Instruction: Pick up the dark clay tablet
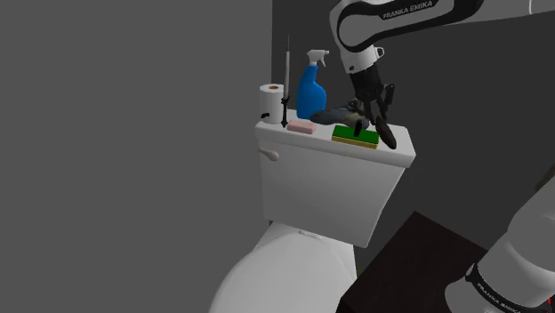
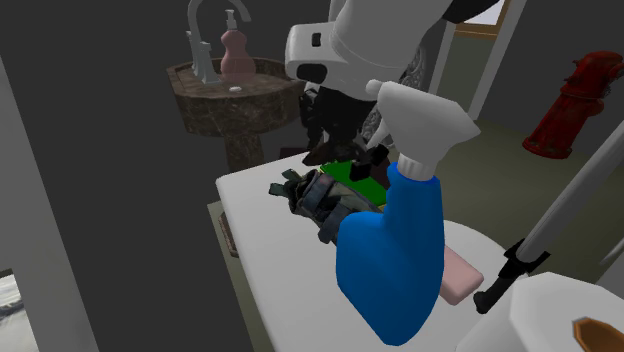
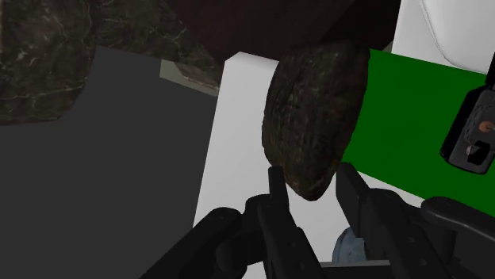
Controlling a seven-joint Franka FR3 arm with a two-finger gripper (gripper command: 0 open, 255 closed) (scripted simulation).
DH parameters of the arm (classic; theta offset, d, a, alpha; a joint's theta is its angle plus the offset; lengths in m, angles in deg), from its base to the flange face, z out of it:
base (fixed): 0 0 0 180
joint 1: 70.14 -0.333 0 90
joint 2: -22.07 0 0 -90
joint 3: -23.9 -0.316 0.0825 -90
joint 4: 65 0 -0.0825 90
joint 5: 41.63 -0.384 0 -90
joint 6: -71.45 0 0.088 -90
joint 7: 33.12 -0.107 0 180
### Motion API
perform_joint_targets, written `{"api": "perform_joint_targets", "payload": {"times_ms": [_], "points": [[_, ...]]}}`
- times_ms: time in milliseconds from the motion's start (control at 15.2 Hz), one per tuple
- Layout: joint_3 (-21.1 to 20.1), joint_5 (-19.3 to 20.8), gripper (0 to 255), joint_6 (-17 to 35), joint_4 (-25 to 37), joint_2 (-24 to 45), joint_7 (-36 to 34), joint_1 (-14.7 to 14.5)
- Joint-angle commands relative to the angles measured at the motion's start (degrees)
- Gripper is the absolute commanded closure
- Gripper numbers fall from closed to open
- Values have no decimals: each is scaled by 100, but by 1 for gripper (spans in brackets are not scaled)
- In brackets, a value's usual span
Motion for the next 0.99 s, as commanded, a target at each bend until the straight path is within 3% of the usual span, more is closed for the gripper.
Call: {"api": "perform_joint_targets", "payload": {"times_ms": [0, 924], "points": [[-3, 5, 255, -148, 146, -1, 33, -2], [-31, 84, 255, -1077, 1194, 102, 237, -23]]}}
